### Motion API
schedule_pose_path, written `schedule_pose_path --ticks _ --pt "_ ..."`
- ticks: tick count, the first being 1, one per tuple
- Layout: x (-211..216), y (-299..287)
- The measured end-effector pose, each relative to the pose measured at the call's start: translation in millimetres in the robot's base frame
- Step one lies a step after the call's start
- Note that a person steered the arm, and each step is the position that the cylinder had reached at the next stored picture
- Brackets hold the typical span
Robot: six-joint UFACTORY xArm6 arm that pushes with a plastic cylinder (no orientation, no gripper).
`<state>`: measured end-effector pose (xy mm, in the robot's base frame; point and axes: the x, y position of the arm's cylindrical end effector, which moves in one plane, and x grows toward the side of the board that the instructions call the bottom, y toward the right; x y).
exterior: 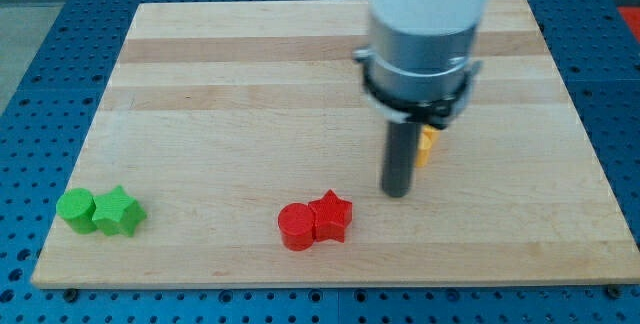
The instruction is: Push the yellow heart at the top left corner of the board
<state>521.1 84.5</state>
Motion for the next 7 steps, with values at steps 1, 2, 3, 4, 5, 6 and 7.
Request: schedule_pose_path --ticks 1,2,3,4,5,6,7 --pt "-19.1 36.5" --pt "-29.4 32.0" --pt "-34.9 6.5" --pt "-35.9 -15.1" --pt "-45.0 -17.1" --pt "-57.2 -17.0" --pt "-74.8 -20.1"
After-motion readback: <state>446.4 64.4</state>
